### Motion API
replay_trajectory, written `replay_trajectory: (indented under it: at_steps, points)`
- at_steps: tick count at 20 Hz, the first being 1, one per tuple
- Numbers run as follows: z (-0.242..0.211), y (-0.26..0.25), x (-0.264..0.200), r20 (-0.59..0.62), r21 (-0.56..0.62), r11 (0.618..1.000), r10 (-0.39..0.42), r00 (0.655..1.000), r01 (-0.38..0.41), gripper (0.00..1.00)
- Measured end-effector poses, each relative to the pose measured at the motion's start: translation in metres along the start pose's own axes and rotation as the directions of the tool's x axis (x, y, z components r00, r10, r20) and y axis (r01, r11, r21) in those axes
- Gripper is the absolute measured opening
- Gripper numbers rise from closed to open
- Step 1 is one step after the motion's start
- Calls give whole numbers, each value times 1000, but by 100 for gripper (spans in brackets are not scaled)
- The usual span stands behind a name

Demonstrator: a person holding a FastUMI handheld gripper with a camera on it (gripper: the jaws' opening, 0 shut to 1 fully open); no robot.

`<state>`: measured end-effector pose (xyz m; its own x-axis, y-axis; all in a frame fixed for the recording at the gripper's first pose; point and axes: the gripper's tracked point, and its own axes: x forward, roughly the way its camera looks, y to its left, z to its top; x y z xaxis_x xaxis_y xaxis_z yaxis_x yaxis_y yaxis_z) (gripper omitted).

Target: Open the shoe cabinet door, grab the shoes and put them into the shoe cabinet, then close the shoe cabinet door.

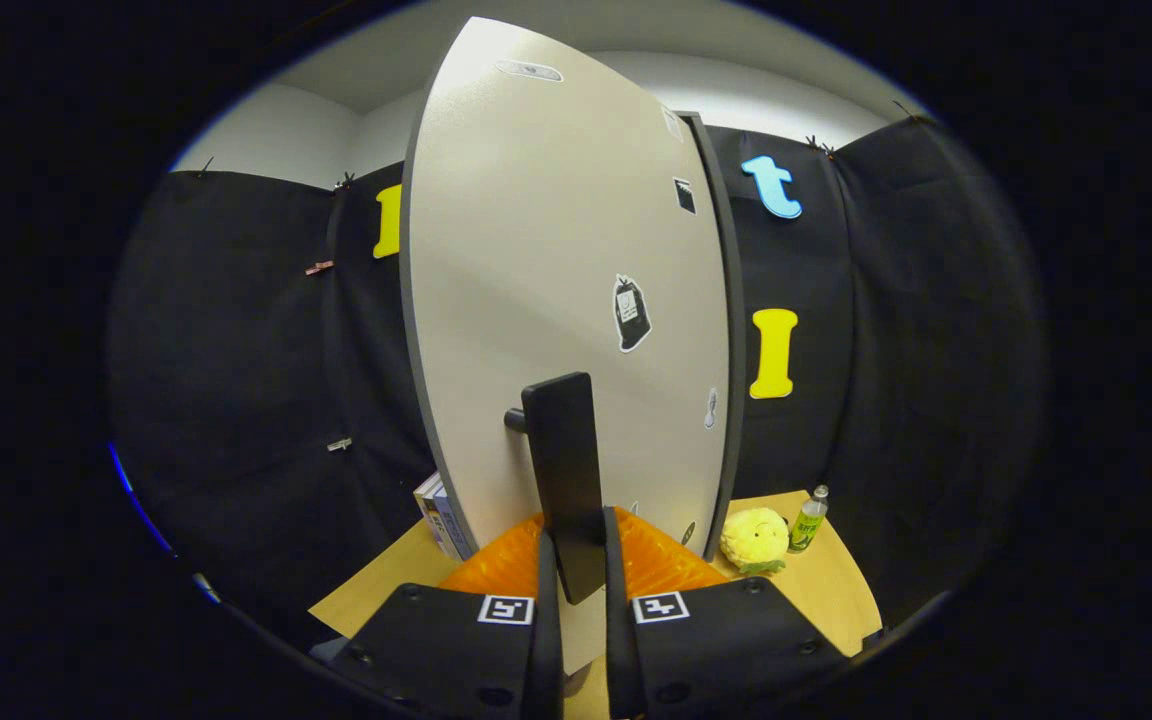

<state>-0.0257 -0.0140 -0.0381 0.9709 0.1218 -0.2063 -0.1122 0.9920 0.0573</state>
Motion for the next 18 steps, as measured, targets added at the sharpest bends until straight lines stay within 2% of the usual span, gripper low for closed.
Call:
replay_trajectory:
  at_steps: [10,16,18]
  points:
    - [-1,-45,-28,-8,20,993,-113,994,114,20]
    - [24,-60,-78,67,31,980,-196,978,195,20]
    - [24,-60,-88,78,20,981,-194,978,193,20]
